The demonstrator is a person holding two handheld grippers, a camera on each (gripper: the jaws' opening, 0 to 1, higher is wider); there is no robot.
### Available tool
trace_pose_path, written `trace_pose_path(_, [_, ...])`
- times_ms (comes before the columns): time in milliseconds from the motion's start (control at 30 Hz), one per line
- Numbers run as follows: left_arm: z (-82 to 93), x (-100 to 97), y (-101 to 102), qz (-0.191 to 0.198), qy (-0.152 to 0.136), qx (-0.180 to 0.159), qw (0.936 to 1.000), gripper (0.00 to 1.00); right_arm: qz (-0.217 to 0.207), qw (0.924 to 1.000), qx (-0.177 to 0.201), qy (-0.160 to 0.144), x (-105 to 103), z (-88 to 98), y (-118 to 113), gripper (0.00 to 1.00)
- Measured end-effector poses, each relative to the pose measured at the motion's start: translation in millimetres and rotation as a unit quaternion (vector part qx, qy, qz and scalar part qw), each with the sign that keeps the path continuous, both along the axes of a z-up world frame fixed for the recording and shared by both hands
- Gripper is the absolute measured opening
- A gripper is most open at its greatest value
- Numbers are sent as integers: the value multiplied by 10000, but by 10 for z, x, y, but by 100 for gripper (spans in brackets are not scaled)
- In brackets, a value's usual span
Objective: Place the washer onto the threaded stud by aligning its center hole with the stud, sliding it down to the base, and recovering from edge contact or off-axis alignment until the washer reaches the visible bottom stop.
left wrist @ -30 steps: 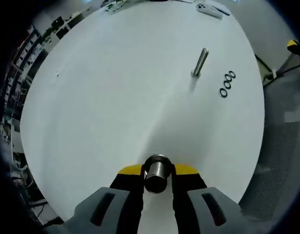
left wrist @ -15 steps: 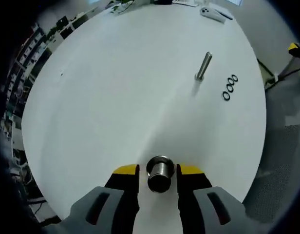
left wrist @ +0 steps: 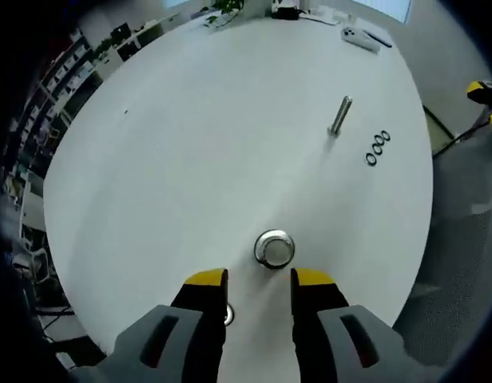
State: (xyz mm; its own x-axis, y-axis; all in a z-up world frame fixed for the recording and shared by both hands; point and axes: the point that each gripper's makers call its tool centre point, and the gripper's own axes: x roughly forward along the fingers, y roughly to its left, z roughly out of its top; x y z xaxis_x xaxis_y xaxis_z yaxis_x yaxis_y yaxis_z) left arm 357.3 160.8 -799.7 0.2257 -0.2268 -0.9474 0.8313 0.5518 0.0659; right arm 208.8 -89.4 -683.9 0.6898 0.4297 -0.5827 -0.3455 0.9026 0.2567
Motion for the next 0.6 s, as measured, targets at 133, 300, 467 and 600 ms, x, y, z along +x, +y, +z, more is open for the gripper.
trace_pose_path(133, [12,-25,138,167,0,12,9999,30,10,10000,-6,12,-3,-5,2,32])
trace_pose_path(300, [17,-21,270,348,-32,15,9994,31,16,10000,-21,21,-6,-9,2,32])
trace_pose_path(467, [-16,11,361,521,-13,-9,9986,31,8,10000,-45,38,-5,-17,-7,32])
trace_pose_path(600, [-55,26,404,632,18,-35,9980,31,1,10000,-65,59,-9,-26,-13,32])
